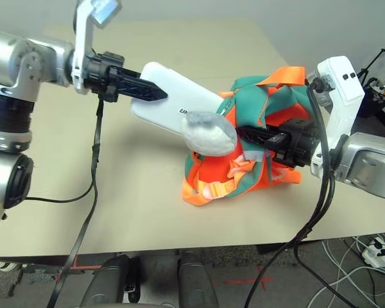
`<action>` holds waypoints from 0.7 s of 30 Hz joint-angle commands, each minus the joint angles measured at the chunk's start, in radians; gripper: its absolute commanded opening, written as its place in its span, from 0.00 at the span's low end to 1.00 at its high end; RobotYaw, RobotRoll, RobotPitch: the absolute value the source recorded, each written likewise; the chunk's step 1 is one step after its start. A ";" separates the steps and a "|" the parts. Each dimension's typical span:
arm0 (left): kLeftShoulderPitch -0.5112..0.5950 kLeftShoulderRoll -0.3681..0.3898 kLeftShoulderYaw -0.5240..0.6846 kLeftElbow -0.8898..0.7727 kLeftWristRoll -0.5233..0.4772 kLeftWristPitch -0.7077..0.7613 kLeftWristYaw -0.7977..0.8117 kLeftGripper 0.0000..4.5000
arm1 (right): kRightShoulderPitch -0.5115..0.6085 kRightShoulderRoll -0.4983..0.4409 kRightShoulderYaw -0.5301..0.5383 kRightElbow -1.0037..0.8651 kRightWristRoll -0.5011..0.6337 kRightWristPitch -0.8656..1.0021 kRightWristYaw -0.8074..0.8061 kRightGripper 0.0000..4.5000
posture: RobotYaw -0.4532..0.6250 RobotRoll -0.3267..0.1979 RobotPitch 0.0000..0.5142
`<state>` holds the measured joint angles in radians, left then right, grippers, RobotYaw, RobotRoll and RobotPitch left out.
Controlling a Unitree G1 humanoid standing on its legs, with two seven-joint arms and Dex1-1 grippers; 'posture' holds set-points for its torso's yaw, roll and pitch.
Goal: Put the pencil case into the backpack and zip it.
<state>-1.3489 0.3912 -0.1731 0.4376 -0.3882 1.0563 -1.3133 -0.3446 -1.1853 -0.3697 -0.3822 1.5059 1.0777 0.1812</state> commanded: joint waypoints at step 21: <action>-0.040 0.090 -0.019 0.014 -0.037 -0.065 -0.138 0.31 | -0.015 0.062 -0.001 -0.031 -0.023 0.052 0.014 0.05 | 0.32 0.62 0.23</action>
<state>-1.3608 0.4722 -0.1978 0.4985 -0.3871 1.0054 -1.3941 -0.3727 -1.1221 -0.3708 -0.3965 1.4746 1.1117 0.1909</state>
